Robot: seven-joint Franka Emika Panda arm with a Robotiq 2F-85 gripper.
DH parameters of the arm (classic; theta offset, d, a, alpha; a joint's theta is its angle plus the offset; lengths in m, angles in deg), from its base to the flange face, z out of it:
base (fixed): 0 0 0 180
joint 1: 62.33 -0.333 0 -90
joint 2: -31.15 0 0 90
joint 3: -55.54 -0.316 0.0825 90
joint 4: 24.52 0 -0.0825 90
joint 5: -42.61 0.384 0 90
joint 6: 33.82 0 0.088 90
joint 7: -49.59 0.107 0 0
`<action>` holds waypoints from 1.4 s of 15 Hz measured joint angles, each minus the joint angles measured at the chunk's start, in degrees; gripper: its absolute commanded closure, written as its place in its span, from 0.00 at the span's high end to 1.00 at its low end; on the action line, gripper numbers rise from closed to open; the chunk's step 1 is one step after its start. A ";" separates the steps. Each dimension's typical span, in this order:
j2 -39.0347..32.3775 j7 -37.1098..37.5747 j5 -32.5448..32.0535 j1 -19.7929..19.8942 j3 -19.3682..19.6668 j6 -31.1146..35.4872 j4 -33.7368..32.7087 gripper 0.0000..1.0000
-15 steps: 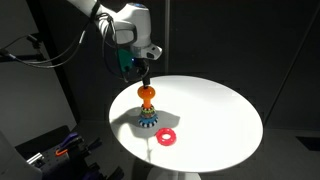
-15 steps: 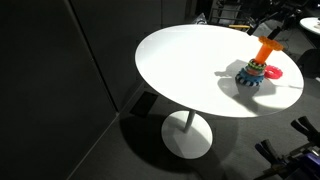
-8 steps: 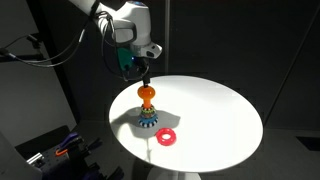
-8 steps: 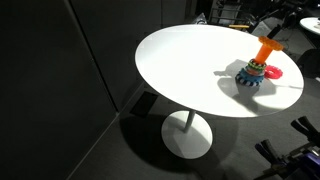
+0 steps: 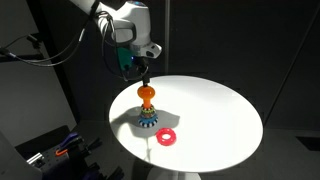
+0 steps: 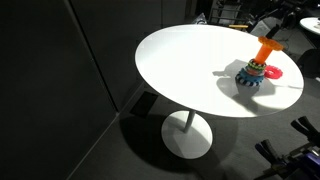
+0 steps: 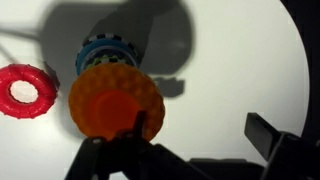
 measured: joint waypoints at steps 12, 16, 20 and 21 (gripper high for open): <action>-0.58 -0.09 0.00 -0.03 -0.34 0.00 0.01 1.00; -0.58 0.49 -1.12 0.02 -0.28 0.00 0.02 1.00; -0.56 7.81 -11.26 0.07 0.25 0.00 0.01 1.00; -0.55 10.30 -14.55 0.08 0.40 0.00 0.01 1.00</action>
